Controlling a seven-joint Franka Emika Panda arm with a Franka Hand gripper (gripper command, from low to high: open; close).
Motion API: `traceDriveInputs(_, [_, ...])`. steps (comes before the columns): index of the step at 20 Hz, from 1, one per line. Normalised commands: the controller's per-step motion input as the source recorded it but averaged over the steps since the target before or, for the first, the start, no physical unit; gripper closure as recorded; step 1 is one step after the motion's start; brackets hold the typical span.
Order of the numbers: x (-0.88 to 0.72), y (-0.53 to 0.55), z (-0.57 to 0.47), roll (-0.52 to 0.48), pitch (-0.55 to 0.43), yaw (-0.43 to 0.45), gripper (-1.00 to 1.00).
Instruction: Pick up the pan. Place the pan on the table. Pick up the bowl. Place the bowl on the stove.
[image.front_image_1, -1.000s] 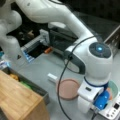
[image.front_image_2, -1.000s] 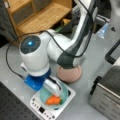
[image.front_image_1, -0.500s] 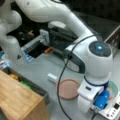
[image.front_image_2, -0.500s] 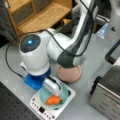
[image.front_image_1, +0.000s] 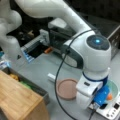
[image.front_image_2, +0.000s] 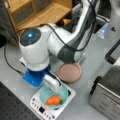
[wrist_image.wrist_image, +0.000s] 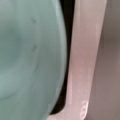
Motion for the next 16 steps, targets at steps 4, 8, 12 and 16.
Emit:
traceDriveInputs(4, [-0.46, -0.10, 0.01, -0.031, -0.162, 0.103, -1.00])
traceDriveInputs(8, [-0.48, -0.09, -0.01, -0.016, -0.138, 0.095, -1.00])
traceDriveInputs(12, [-0.55, -0.06, -0.01, -0.017, -0.120, 0.082, -1.00])
traceDriveInputs(16, [-0.56, -0.04, -0.03, -0.028, -0.115, 0.072, -1.00])
